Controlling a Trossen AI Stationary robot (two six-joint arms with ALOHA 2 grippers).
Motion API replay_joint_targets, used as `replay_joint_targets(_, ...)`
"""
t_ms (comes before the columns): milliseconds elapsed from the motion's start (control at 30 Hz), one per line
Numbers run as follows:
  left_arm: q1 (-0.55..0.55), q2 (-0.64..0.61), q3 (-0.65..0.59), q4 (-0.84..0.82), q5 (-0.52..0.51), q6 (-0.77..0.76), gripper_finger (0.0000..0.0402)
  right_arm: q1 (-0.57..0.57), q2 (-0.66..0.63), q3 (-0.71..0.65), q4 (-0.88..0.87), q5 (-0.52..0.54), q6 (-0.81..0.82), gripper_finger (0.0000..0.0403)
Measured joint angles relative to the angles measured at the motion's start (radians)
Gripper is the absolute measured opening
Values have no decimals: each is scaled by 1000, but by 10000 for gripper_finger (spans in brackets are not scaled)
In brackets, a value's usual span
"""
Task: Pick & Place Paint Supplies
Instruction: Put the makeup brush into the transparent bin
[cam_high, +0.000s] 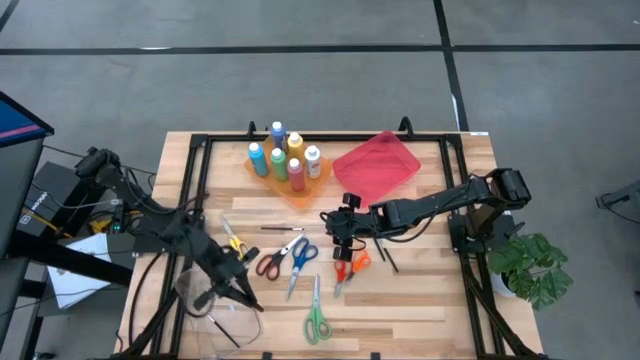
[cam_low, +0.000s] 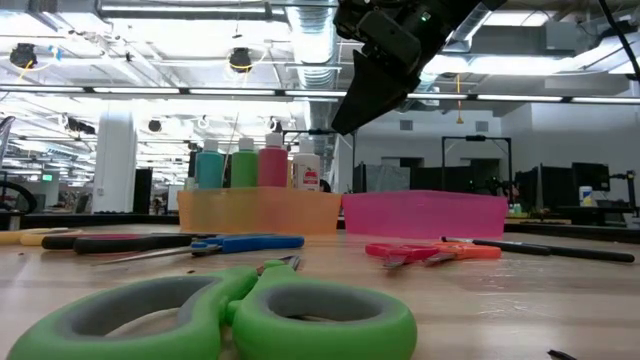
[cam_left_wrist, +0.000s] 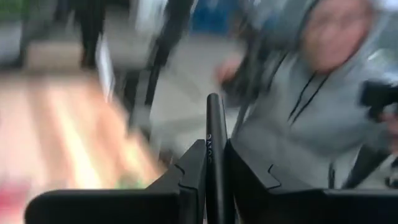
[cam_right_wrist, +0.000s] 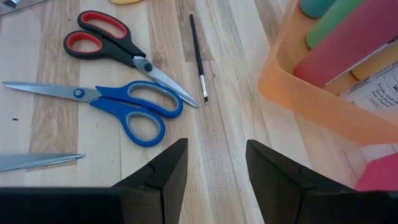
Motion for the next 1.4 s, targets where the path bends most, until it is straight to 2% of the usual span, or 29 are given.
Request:
replay_joint_targets(100, -50, 9, 0, -197, -89, -72, 44, -1, 0, 0, 2, 0, 0, 159)
replay_joint_targets(167, -84, 26, -1, -281, -109, -96, 41, -1, 0, 0, 7, 1, 0, 159)
replay_joint_targets(400, -204, 70, -1, -321, -134, -121, 44, -1, 0, 0, 30, 1, 0, 159)
replay_joint_targets(633, -302, 129, -1, -462, -138, -28, 46, -1, 0, 0, 54, 1, -13, 159)
replay_joint_targets(1067, -312, 310, -1, -427, -117, 43, 48, -1, 0, 0, 54, 1, -16, 159)
replay_joint_targets(1400, -312, 356, -1, -384, -123, 71, 52, -1, 0, 0, 57, 1, -16, 159)
